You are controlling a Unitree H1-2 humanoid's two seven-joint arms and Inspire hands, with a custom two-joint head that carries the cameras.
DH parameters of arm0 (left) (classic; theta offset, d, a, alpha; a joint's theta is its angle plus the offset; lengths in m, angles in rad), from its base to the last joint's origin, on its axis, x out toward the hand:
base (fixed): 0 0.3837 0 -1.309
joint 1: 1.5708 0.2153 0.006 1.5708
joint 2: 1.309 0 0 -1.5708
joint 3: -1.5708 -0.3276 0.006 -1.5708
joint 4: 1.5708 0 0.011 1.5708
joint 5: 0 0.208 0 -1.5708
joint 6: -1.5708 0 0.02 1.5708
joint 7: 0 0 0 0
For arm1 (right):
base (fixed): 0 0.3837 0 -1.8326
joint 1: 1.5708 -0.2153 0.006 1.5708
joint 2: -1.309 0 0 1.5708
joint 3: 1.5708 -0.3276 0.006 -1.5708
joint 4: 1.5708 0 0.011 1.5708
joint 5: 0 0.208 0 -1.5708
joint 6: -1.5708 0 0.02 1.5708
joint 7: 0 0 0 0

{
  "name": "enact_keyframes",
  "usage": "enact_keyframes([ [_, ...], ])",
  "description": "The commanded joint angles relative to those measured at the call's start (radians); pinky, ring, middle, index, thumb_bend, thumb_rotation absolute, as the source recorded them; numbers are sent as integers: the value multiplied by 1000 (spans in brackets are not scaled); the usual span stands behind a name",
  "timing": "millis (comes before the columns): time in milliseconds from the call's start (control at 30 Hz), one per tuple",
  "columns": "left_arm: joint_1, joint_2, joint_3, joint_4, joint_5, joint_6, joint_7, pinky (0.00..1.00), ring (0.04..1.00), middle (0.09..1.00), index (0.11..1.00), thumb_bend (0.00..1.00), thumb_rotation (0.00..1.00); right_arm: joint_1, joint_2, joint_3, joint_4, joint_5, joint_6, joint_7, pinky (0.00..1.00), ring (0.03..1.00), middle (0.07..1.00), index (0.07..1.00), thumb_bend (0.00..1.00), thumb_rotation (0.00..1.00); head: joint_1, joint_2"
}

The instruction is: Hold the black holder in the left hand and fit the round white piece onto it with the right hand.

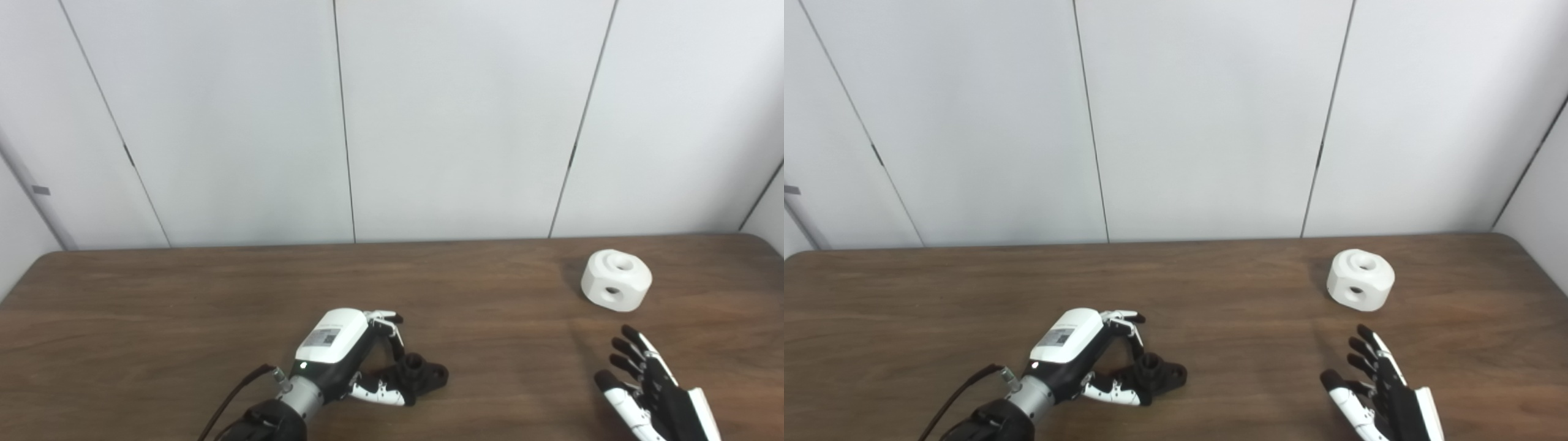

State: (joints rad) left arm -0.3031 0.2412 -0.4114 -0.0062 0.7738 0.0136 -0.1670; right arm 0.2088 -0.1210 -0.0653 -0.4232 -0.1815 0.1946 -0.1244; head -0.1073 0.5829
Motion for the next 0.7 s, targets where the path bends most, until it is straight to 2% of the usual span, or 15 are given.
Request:
enact_keyframes([
  [0, -44, 6, 2, 1, 5, -45, 28, 769, 822, 836, 480, 518, 49, 4, 57, 2, -37, -10, -18, -21, 671, 845, 874, 903, 641, 690, -1, 1],
  [200, -46, -3, 4, 21, 11, -68, 40, 749, 815, 831, 479, 518, 50, 8, 64, 10, -54, -12, 1, -27, 681, 860, 881, 902, 601, 685, -17, -14],
  [367, -41, -1, 13, 32, 12, -95, 69, 753, 813, 827, 479, 518, 50, 11, 68, 16, -79, -1, 23, -30, 701, 851, 871, 894, 628, 676, -52, -48],
  [433, -34, -2, 20, 30, 11, -92, 73, 754, 814, 825, 479, 518, 50, 8, 40, -3, -131, 53, 81, -1, 700, 840, 859, 872, 681, 682, -69, -63],
  [533, -22, 6, 26, 16, 8, -83, 63, 757, 817, 828, 481, 518, 49, -7, -29, -48, -251, 76, 220, 41, 647, 810, 838, 818, 777, 689, -122, -101],
  [633, -8, 15, 36, 29, -4, -104, 77, 773, 827, 836, 481, 517, 48, -52, -111, -124, -317, 54, 267, 65, 605, 769, 799, 802, 799, 662, -191, -152],
  [667, -5, 16, 39, 42, -7, -115, 90, 770, 822, 832, 481, 517, 48, -75, -136, -147, -322, 33, 269, 69, 562, 742, 781, 792, 835, 661, -213, -172],
])
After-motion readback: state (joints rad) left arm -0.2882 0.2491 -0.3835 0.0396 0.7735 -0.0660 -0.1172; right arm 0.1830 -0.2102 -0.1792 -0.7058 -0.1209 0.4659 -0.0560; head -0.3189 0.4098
